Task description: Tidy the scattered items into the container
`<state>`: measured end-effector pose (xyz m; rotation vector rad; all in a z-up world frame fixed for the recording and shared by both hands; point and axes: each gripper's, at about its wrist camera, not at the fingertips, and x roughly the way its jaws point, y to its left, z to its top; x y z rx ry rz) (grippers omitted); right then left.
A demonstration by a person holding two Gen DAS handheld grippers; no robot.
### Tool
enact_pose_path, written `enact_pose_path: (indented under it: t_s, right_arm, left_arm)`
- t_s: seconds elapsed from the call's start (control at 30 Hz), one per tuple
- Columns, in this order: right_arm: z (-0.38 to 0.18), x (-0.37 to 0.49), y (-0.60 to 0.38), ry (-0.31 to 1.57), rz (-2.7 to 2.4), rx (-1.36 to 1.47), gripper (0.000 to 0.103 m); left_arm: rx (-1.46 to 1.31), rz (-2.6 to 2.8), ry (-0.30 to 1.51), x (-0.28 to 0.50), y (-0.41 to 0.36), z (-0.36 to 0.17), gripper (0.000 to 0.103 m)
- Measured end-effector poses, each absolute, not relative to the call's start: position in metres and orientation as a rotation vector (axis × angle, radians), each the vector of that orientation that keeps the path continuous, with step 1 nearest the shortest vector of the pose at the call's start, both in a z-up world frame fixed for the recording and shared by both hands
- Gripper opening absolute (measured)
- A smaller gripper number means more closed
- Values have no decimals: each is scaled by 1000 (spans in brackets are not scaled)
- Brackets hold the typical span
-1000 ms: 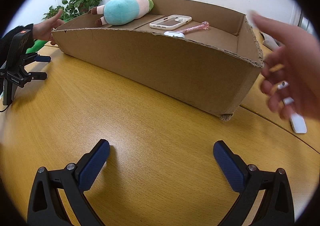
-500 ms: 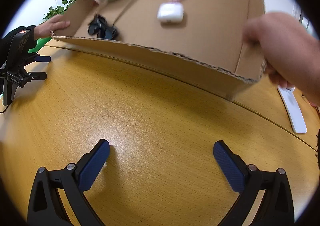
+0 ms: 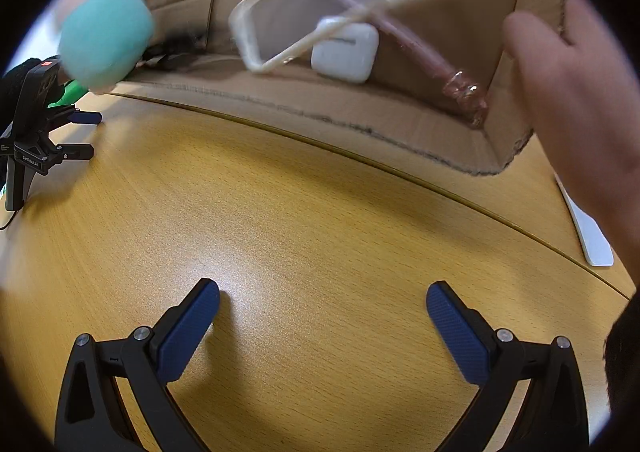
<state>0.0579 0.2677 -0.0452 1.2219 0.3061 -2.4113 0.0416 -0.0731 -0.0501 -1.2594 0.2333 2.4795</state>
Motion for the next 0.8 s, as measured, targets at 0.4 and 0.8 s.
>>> enact_pose_path:
  t_s: [0.4,0.8]
  right_arm:
    - [-46,59,268,306,-2411,1221,103]
    - [-48,63,268,308,-2408,1219,103]
  left_arm:
    - [-1259,2481,236,40,-77,-46,103]
    - [-1258,2480,236,37,-84,-40,103]
